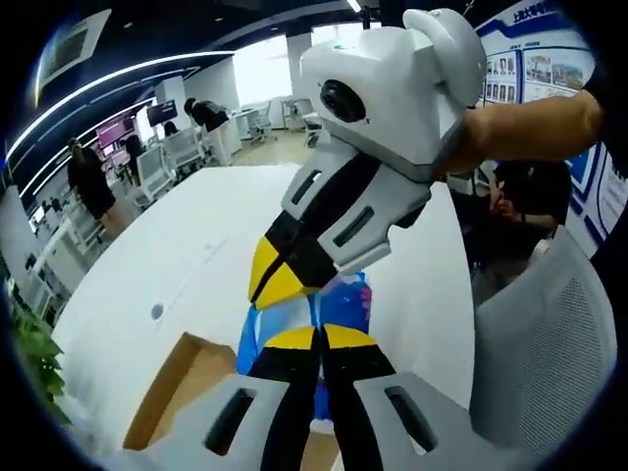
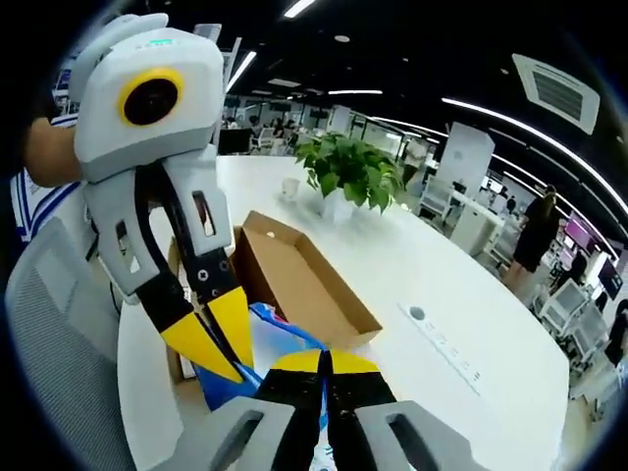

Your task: Operate the shoe box by opening the lid, removing the specified soft item, and placing it in the target area until the item is outside and the box remains undamaged.

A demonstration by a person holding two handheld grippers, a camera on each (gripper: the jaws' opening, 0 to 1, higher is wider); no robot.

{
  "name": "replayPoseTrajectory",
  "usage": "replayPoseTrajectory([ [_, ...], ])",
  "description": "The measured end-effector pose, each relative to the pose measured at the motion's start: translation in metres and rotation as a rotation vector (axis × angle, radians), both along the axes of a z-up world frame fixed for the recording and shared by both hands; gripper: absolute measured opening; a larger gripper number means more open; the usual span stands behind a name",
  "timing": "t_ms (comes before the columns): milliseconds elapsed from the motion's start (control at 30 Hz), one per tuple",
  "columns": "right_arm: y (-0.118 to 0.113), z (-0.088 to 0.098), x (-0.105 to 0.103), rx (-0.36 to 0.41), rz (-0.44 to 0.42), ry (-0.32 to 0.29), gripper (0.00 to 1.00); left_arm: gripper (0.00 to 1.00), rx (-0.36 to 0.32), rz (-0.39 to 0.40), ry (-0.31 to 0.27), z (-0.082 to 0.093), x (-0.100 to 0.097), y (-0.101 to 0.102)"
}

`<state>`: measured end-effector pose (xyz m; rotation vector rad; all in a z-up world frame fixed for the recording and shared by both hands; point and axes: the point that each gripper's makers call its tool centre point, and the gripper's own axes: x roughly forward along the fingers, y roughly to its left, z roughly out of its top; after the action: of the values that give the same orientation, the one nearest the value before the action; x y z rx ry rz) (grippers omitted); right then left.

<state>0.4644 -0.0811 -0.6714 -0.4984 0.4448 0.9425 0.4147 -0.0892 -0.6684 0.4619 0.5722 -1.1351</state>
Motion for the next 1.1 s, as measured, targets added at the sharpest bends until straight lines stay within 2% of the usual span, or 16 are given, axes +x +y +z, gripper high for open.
replayPoseTrajectory([
  [967, -0.089, -0.024, 0.0, -0.036, -0.129, 0.048, 0.0, 0.0, -0.027, -0.121, 0.058, -0.021, -0.003, -0.086],
  [1100, -0.1, -0.029, 0.0, -0.036, -0.148, 0.056, 0.0, 0.0, -0.04, -0.128, 0.083, -0.026, -0.003, -0.096],
])
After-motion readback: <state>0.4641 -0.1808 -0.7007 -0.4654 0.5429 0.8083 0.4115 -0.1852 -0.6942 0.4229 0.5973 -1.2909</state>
